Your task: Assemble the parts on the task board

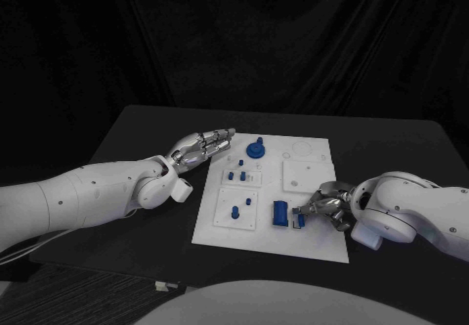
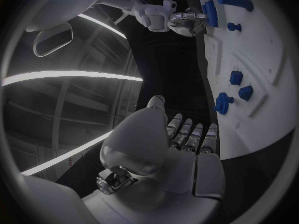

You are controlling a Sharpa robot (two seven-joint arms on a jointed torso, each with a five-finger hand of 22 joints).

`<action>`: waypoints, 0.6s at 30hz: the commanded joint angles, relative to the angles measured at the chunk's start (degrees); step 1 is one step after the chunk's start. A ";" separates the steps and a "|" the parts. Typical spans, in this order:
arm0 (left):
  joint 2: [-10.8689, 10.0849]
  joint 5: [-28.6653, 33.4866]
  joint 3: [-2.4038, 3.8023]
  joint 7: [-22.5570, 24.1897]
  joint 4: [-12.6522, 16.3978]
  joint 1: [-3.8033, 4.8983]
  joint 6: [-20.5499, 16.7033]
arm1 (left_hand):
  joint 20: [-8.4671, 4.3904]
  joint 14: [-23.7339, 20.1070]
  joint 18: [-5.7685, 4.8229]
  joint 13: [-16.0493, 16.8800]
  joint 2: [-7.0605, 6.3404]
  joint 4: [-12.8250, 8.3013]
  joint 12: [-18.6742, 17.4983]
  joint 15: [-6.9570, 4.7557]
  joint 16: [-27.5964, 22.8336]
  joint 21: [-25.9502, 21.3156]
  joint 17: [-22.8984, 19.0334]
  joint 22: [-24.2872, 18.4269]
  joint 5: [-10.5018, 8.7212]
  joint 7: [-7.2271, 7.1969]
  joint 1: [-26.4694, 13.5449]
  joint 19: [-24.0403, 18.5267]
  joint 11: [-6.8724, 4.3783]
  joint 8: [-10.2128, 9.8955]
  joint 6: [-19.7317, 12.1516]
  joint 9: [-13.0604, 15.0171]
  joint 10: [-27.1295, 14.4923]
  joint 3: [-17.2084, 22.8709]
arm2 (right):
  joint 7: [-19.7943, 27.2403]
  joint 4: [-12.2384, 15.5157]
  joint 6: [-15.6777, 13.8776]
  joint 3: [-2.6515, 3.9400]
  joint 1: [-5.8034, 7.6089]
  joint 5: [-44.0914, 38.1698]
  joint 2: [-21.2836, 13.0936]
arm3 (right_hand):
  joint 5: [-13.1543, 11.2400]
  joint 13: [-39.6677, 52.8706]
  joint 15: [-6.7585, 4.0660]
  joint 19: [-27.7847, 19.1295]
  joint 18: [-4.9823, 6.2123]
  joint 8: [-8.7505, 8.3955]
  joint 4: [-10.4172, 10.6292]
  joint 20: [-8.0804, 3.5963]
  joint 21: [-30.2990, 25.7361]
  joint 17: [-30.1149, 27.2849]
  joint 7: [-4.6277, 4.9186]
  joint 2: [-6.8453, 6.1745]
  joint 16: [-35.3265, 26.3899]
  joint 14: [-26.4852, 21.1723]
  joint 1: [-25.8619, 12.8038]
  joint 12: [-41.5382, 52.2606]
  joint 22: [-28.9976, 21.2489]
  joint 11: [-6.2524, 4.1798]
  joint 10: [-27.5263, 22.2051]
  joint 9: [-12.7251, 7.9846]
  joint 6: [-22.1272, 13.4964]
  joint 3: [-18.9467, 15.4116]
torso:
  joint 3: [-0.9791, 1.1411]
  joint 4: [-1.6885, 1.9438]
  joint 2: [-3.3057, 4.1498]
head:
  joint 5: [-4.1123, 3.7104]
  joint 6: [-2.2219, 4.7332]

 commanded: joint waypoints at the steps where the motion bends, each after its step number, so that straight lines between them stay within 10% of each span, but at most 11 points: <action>1: 0.13 0.05 0.06 8.57 0.03 -0.09 0.75 | 0.39 0.06 -0.41 0.08 -0.10 -0.09 0.20 0.54 0.32 0.20 0.06 0.07 0.44 0.54 0.62 -0.01 -0.36 0.26 0.22 0.07 0.00 0.52 | -1.07 0.11 0.00 -0.01 -0.17 -0.28 0.00 | -0.20 15.08 -0.33 -0.39 0.28 0.28 0.58 -0.20 -0.36 11.32 0.17 -0.10 -0.33 4.99 -0.83 0.14 8.72 -0.39 6.09 0.08 0.35 -0.12 | 0.01 -0.01 0.01 | -0.01 -0.01; 18: 0.29 0.05 0.06 7.86 -0.10 -0.16 1.04 | 0.40 0.13 -0.49 0.09 -0.30 -0.79 0.21 0.63 0.48 0.26 0.08 0.12 1.49 1.66 1.80 0.07 -0.72 0.43 1.35 0.18 0.10 1.64 | -1.39 0.25 0.53 -0.01 -0.17 -2.56 0.04 | -5.41 15.08 -1.04 -0.48 0.38 3.01 2.44 -0.83 -1.11 10.76 -0.76 -2.73 -0.55 4.88 -1.02 0.14 8.58 -1.22 6.09 2.40 2.01 -3.28 | 0.00 -0.02 -0.03 | 0.21 -0.01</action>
